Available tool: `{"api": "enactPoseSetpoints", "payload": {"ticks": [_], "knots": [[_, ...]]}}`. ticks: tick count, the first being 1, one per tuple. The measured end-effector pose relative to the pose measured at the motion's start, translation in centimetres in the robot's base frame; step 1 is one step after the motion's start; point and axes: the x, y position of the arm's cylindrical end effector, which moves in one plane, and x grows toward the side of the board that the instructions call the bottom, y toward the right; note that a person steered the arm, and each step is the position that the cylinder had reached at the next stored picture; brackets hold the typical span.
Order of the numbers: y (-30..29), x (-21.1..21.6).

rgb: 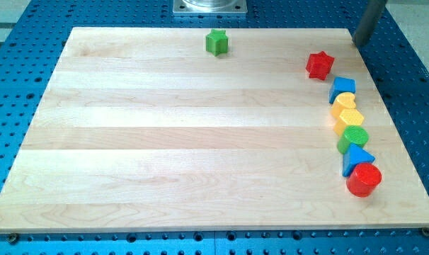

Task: Push the green star parallel to the red star

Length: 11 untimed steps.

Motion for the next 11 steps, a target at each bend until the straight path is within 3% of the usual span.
{"api": "enactPoseSetpoints", "payload": {"ticks": [1, 2, 4, 5, 6, 7, 9, 10, 11], "knots": [[0.6, 0.8], [-3.2, -2.1], [-20.1, -3.1], [-25.4, -2.9], [-26.4, -2.9], [-28.3, 3.9], [-30.6, -1.6], [-37.0, 4.5], [-30.6, 12.6]]}}
